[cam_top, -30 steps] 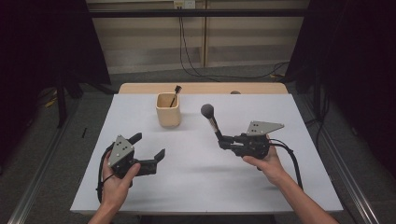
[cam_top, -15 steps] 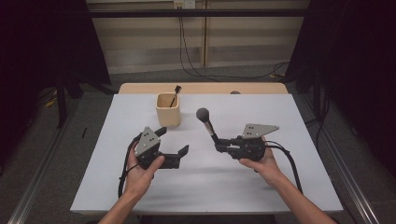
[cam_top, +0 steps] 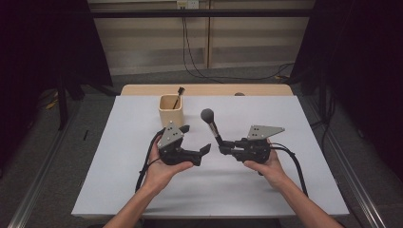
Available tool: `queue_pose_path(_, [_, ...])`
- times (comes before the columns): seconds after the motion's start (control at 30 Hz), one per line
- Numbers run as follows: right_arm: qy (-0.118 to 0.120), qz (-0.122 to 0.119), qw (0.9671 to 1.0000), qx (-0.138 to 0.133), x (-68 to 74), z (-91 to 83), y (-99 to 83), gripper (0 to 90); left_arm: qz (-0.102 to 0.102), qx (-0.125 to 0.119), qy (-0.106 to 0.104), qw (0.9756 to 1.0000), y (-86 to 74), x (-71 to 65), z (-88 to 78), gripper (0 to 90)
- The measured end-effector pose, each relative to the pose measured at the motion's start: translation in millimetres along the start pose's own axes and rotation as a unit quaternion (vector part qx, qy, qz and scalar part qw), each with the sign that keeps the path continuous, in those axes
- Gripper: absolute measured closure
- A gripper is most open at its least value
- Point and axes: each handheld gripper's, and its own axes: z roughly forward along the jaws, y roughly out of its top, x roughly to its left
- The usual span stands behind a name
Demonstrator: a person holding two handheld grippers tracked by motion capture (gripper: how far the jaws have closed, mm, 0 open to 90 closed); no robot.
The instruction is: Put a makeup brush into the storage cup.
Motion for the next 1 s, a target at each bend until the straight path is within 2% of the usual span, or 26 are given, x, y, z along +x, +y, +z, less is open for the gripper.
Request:
queue_pose_path(0.2, [0.003, 0.002, 1.0, -0.001, 1.5, 2.6, -1.1, 75.5, 0.003, 0.008, -0.016, 0.9998, 4.9, -11.0, 13.7, 2.8])
queue_pose_path(0.33, [0.003, 0.002, 1.0, 0.0, 1.6, 2.6, -2.3, 75.6, -0.01, -0.003, -0.012, 0.9999, 9.8, -12.6, 19.5, 7.5])
queue_pose_path(0.37, [0.003, 0.002, 1.0, 0.001, 1.5, 2.4, -2.6, 75.5, -0.011, -0.007, -0.014, 0.9998, 10.9, -12.4, 20.7, 11.4])
queue_pose_path(0.4, [0.002, 0.002, 1.0, 0.001, 1.4, 2.3, -2.8, 75.6, -0.009, -0.009, -0.015, 0.9998, 11.8, -12.5, 22.0, 15.0])
queue_pose_path(0.47, [0.002, 0.003, 1.0, 0.0, 1.1, 1.9, -3.0, 75.6, 0.001, -0.011, 0.0, 0.9999, 12.4, -13.6, 25.9, 18.0])
queue_pose_path(0.7, [-0.004, 0.004, 1.0, -0.001, -0.8, 0.5, -3.9, 75.5, -0.051, -0.011, -0.017, 0.9985, 12.6, -11.2, 37.2, 35.6])
queue_pose_path(0.87, [-0.01, 0.006, 0.9999, -0.002, -4.2, -1.2, -4.4, 75.5, -0.045, -0.02, -0.016, 0.9986, 13.4, -11.6, 37.0, 39.3])
queue_pose_path(1.0, [-0.012, 0.01, 0.9999, 0.002, -5.4, -0.3, -7.5, 75.6, -0.051, -0.027, -0.021, 0.9981, 14.5, -9.9, 35.8, 48.2])
